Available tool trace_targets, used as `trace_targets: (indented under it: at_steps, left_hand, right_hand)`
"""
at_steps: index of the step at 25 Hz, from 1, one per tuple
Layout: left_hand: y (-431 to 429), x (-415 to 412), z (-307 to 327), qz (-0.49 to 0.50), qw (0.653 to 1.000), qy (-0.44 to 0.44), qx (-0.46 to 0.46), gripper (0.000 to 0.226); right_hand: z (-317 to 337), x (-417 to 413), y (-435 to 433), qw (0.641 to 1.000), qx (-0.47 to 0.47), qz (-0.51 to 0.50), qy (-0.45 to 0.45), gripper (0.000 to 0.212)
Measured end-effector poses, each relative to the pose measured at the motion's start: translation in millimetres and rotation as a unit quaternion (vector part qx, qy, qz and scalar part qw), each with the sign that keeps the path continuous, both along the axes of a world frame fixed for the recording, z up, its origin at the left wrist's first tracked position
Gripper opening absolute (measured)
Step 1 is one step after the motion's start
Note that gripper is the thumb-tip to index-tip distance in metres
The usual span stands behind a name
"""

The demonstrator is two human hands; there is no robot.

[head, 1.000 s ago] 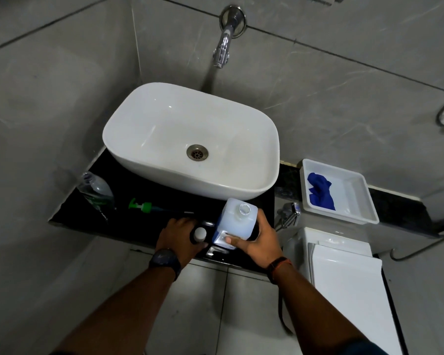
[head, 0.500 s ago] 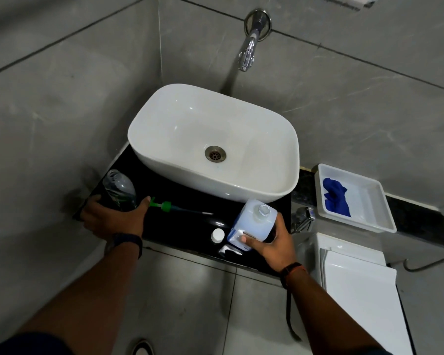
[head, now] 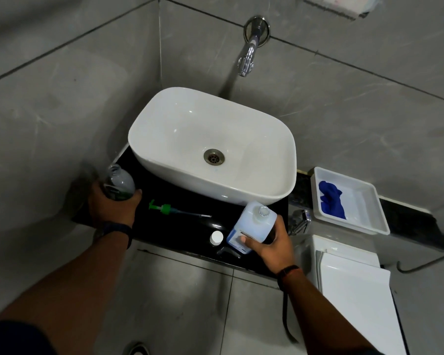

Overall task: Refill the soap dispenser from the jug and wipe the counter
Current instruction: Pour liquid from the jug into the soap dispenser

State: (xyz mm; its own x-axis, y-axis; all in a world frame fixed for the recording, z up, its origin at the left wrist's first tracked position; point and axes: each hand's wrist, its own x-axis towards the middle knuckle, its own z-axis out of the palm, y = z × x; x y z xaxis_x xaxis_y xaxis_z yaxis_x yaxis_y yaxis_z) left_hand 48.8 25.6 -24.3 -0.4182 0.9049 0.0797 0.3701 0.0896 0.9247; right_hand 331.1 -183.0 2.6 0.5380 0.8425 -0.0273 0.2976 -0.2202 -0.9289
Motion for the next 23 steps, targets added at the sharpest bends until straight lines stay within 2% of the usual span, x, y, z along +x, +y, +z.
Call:
trace_targets:
  at_steps: [4,8,13,18,23]
  left_hand:
    - [-12,19,48,-0.026,0.997,0.02,0.073,0.075]
    - [-36,58,125,-0.076,0.986,0.001,0.145,0.077]
    - [-70,103,196,-0.191,0.967,-0.021,0.17,0.084]
    - [-85,122,242,-0.215,0.958,-0.006,0.188,0.084]
    - [-93,128,254,-0.215,0.962,0.016,0.167,0.084]
  right_hand:
    - [33,-1,-1,0.999,0.026,0.001,-0.04,0.068]
    - [117,4,7,0.992,0.083,0.021,-0.097,0.059]
    - [222,14,27,0.982,0.11,0.036,-0.152,0.06]
    - [296,17,36,0.959,0.074,0.055,-0.269,0.065]
    - [324,20,34,0.928,0.017,0.064,-0.368,0.074]
